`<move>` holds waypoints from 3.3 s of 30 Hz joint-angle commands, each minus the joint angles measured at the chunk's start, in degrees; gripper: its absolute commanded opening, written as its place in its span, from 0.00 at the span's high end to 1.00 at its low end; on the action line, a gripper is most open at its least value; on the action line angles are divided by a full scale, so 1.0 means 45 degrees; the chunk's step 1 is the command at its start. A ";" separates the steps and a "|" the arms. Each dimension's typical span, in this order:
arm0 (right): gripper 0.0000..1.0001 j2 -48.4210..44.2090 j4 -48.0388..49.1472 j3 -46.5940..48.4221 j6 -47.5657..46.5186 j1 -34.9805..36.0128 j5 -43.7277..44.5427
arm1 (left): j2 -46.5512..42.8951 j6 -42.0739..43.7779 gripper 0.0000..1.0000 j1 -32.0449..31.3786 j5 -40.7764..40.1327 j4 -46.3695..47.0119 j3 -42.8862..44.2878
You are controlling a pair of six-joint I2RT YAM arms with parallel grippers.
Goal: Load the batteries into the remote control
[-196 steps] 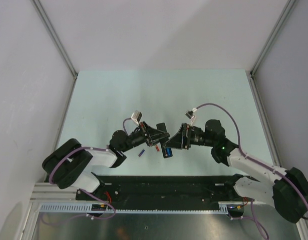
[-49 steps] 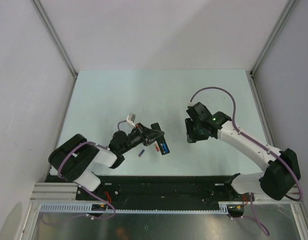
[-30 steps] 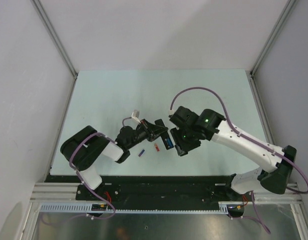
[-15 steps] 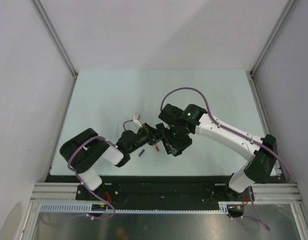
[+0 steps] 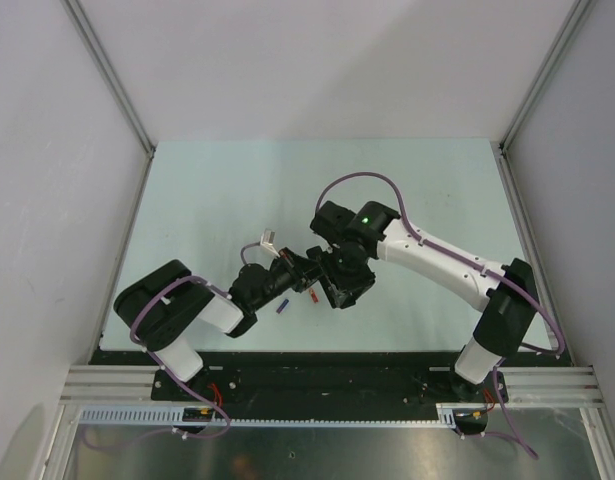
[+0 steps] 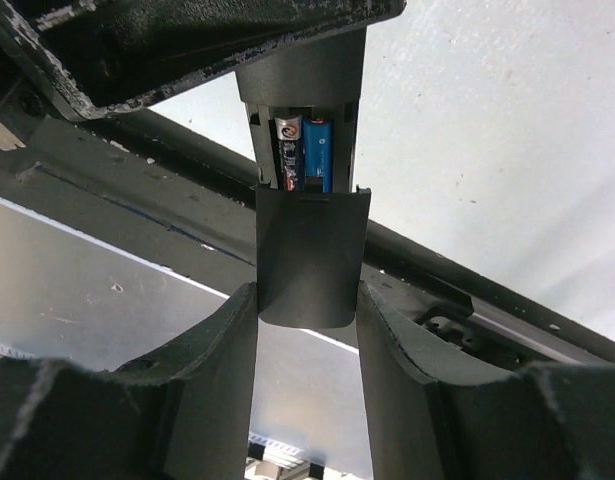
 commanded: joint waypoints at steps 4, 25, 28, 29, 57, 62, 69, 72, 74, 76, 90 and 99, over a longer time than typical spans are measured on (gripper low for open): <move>1.00 0.0207 0.0337 0.0571 -0.0096 -0.0169 -0.0296 | -0.0467 0.0107 1.00 -0.0189 -0.0392 0.4744 -0.0070; 1.00 0.0441 0.0942 0.0220 -0.0116 -0.0520 -0.0413 | -0.0585 -0.0147 1.00 -0.0209 -0.0315 0.4744 0.0008; 1.00 0.0500 0.0962 0.0240 -0.0116 -0.0540 -0.0472 | -0.0643 -0.0166 1.00 -0.0209 -0.0295 0.4744 -0.0011; 1.00 0.0481 0.0962 0.0240 -0.0115 -0.0521 -0.0491 | -0.0682 -0.0147 1.00 -0.0190 -0.0314 0.4744 -0.0011; 1.00 0.0149 0.0806 -0.0014 0.0099 -0.0403 -0.0628 | -0.0741 -0.0205 1.00 -0.0170 -0.0451 0.4744 -0.0050; 1.00 0.0110 0.0786 0.0005 0.0177 -0.0345 -0.0648 | -0.0741 -0.0205 1.00 -0.0150 -0.0471 0.4744 -0.0031; 1.00 0.0031 0.0689 0.0005 0.0236 -0.0306 -0.0589 | -0.0624 -0.0303 1.00 -0.0072 -0.0491 0.4744 -0.0089; 1.00 -0.0008 0.0669 -0.0053 0.0217 -0.0325 -0.0570 | -0.0663 -0.0322 1.00 -0.0053 -0.0510 0.4744 -0.0089; 1.00 -0.0008 0.0688 -0.0112 0.0197 -0.0325 -0.0570 | -0.0683 -0.0361 1.00 -0.0033 -0.0490 0.4744 -0.0089; 1.00 -0.0027 0.0689 -0.0131 0.0236 -0.0306 -0.0609 | -0.0721 -0.0361 1.00 -0.0033 -0.0490 0.4744 -0.0089; 1.00 0.0109 0.0942 -0.0210 0.0217 -0.0345 -0.0823 | -0.0917 -0.0498 1.00 -0.0053 -0.0237 0.4744 -0.0011; 1.00 0.0266 0.0962 -0.0092 0.0177 -0.0442 -0.0902 | -0.1092 -0.0459 1.00 -0.0131 -0.0100 0.4744 0.0008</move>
